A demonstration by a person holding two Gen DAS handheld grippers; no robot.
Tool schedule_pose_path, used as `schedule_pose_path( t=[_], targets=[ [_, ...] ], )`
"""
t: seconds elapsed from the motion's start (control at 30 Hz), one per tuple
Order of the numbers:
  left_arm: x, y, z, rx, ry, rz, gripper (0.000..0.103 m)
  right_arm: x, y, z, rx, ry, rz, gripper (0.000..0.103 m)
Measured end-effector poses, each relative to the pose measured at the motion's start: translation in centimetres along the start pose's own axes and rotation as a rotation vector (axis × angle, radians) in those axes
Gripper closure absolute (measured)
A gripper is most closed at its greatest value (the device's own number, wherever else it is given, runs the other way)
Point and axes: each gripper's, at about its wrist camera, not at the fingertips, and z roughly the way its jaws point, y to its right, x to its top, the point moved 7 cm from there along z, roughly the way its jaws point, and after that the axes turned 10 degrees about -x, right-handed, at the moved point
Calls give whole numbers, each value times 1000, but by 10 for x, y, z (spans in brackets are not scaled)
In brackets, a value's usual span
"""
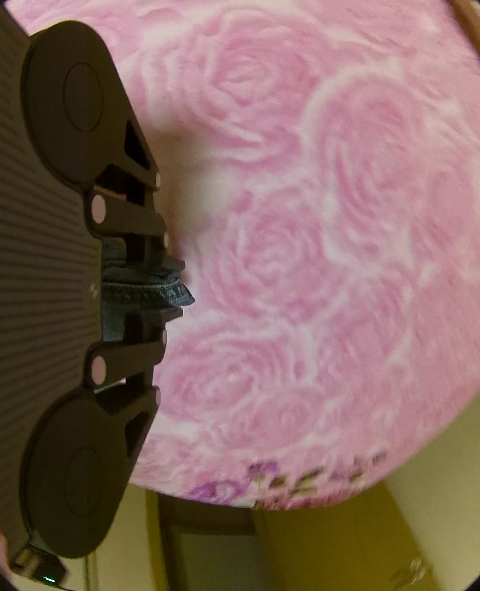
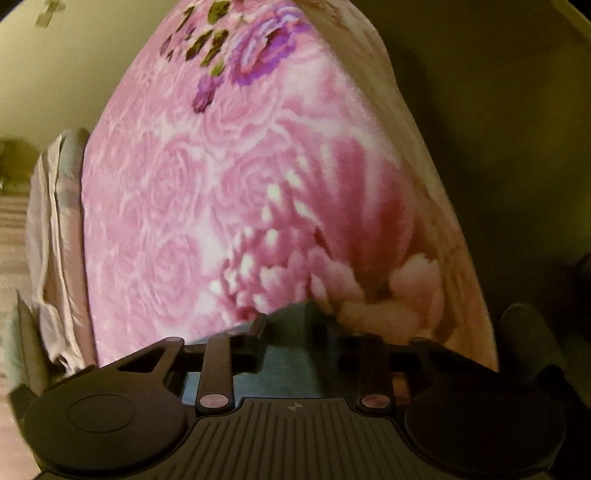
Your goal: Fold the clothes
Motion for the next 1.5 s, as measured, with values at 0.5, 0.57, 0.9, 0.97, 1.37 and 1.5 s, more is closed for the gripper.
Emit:
schedule_pose_path(
  t=[0.5,0.57,0.9,0.97,1.37,1.5],
  targets=[
    [-17,-55,-25,-176,175,-266,79,6,17,-15,50,55,80,45],
    [-24,-46,-39,-143,156,-178,65,5,14,-27,81,90,33,44],
    [-70,-28,-30,-171,92,31,96,-27,11,-17,63,51,-108,102],
    [-71,-29,-39,-151,138,105,96,-30,12,-14,49,65,-128,102],
    [-109,-54,-66,-225,94,-60,71,-55,19,-34,69,46,-237,41],
    [-137,-58,-61,-240,49,-68,71,-80,29,-24,78,-25,-238,64]
  ],
)
